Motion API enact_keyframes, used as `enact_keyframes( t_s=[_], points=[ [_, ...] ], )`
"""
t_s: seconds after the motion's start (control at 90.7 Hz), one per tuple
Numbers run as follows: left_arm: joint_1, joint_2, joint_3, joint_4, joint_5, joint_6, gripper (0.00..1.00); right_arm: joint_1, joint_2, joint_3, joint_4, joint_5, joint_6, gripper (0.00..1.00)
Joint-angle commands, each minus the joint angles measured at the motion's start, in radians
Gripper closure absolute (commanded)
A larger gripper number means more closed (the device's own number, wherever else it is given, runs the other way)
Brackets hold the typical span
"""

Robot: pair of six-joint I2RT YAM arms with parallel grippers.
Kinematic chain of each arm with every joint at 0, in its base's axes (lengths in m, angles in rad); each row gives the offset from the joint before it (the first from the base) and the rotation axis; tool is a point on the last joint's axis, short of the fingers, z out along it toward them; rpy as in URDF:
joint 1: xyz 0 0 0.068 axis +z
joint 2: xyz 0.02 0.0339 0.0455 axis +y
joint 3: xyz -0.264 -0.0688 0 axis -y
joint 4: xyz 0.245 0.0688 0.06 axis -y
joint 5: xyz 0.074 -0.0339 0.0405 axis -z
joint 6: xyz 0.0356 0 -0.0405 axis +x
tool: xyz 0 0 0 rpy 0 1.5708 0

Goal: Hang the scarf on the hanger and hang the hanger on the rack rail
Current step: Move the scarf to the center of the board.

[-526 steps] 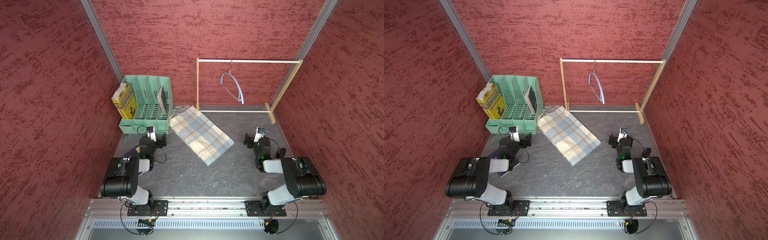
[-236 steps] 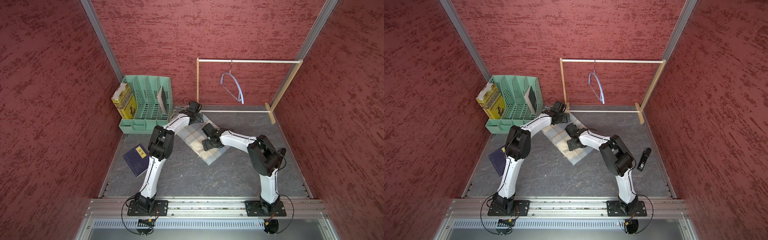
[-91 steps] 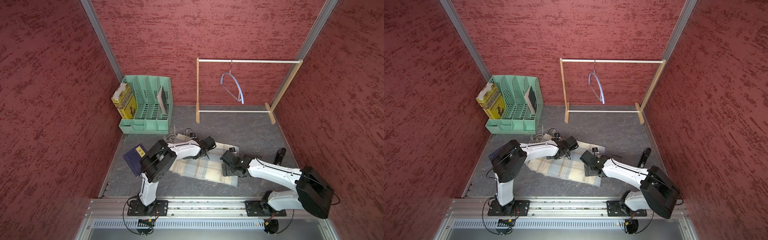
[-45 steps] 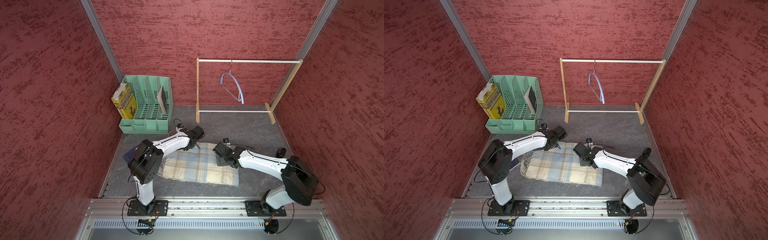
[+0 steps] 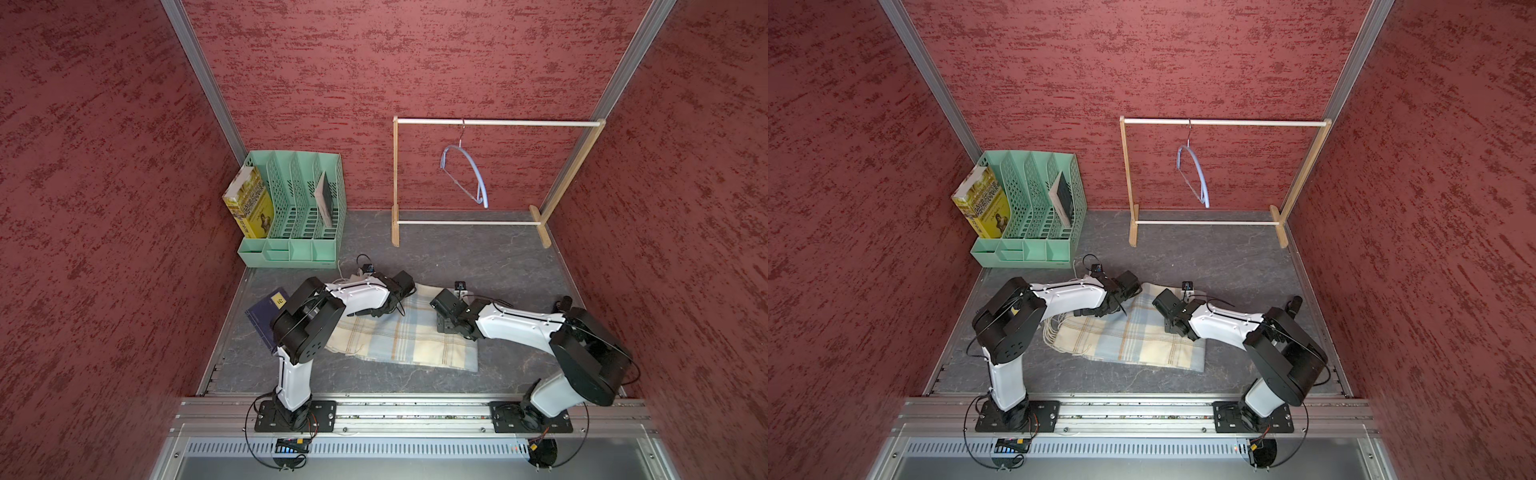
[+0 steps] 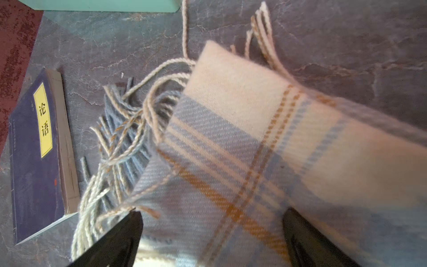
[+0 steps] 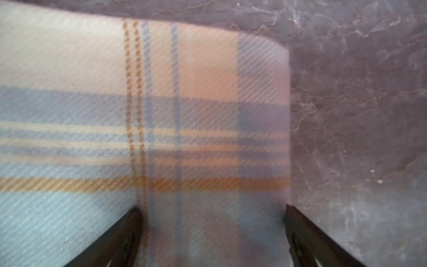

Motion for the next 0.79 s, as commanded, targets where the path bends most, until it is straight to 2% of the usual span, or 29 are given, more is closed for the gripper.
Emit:
enact_keyframes(
  t_s=[0.0,0.22,0.364,0.485,0.639,0.782],
  points=[
    [-0.033,0.048,-0.050,-0.083,0.093,-0.050,0.01,-0.005,0.042,-0.092,-0.033,-0.052,0.030,0.02],
    [-0.077,0.039,-0.072,-0.202,0.043,-0.164,0.00,0.011,-0.031,-0.129,-0.044,-0.075,0.067,0.02],
    [-0.076,0.030,-0.073,-0.261,-0.005,-0.217,0.00,0.017,-0.114,-0.174,-0.054,-0.063,0.112,0.02],
    [-0.063,0.041,-0.043,-0.275,-0.050,-0.214,0.00,0.018,-0.150,-0.183,-0.059,-0.040,0.134,0.02],
    [-0.052,0.053,0.022,-0.281,-0.145,-0.205,0.00,0.018,-0.114,-0.155,-0.036,-0.009,0.118,0.01],
    [-0.028,0.023,0.149,-0.269,-0.233,-0.103,0.00,0.018,-0.048,-0.023,-0.056,0.076,0.030,0.02]
  ],
)
